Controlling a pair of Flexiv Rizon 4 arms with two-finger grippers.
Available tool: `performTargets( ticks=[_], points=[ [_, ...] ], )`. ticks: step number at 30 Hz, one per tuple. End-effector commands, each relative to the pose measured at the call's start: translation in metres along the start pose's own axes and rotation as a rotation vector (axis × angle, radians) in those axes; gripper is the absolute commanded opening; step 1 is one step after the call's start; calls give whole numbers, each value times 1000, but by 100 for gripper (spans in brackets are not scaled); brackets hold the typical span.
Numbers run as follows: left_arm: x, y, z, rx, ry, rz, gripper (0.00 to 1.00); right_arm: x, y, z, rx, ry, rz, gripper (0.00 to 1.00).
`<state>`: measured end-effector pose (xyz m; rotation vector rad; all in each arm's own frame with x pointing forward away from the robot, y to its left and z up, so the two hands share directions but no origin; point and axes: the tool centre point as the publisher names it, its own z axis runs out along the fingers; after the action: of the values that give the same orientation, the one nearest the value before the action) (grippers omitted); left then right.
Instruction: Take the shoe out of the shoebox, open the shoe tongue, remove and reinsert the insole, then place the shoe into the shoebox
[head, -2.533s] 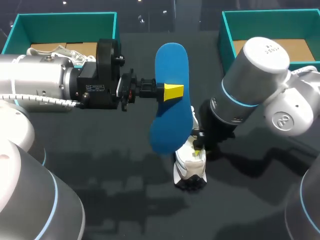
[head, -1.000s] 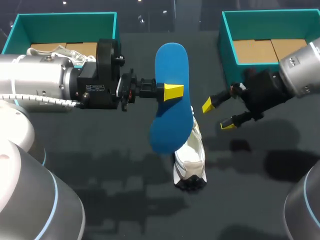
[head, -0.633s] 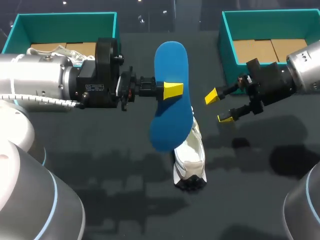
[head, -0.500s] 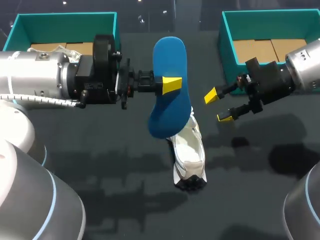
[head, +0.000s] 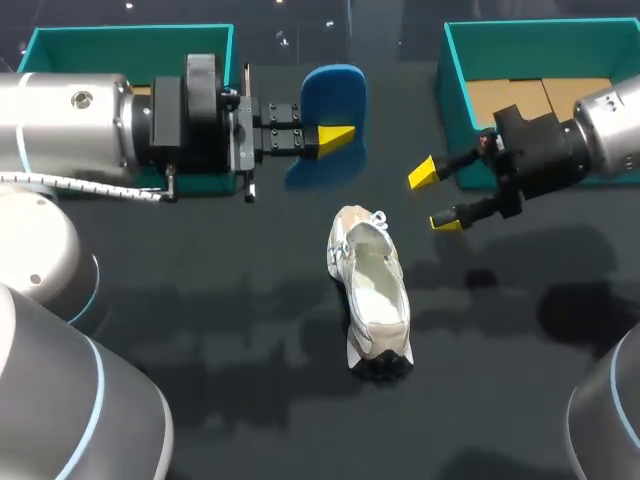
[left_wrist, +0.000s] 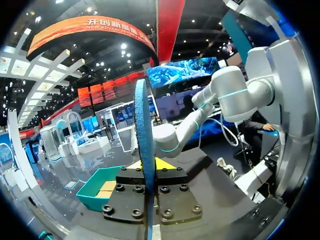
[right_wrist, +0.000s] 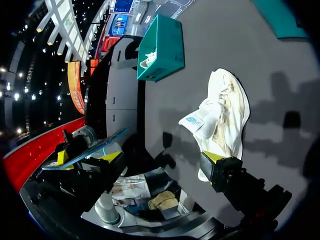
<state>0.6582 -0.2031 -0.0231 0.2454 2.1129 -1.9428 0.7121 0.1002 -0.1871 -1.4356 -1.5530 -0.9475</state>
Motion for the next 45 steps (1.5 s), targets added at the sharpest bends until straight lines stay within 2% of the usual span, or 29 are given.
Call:
performTargets(
  ticks=[1, 10, 12, 26, 35, 41, 45],
  points=[
    [-18, 15, 17, -5, 27, 470, 0, 7, 10, -4, 5, 49, 8, 100],
    [-24, 37, 18, -48, 54, 825, 0, 33, 28, -13, -38, 146, 36, 100],
    [-25, 41, 20, -25, 26, 903, 0, 36, 30, -15, -53, 189, 45, 100],
    [-25, 41, 20, -25, 26, 903, 0, 37, 31, -15, -57, 195, 48, 100],
    [-39, 79, 37, -75, -7, 1105, 0, 68, 57, -26, -126, 260, 25, 100],
    [-50, 97, 51, -91, -39, 1181, 0, 79, 69, -25, -139, 315, 45, 100],
    [-58, 104, 60, -72, -87, 1191, 0, 80, 74, -20, -136, 333, 54, 100]
  ],
)
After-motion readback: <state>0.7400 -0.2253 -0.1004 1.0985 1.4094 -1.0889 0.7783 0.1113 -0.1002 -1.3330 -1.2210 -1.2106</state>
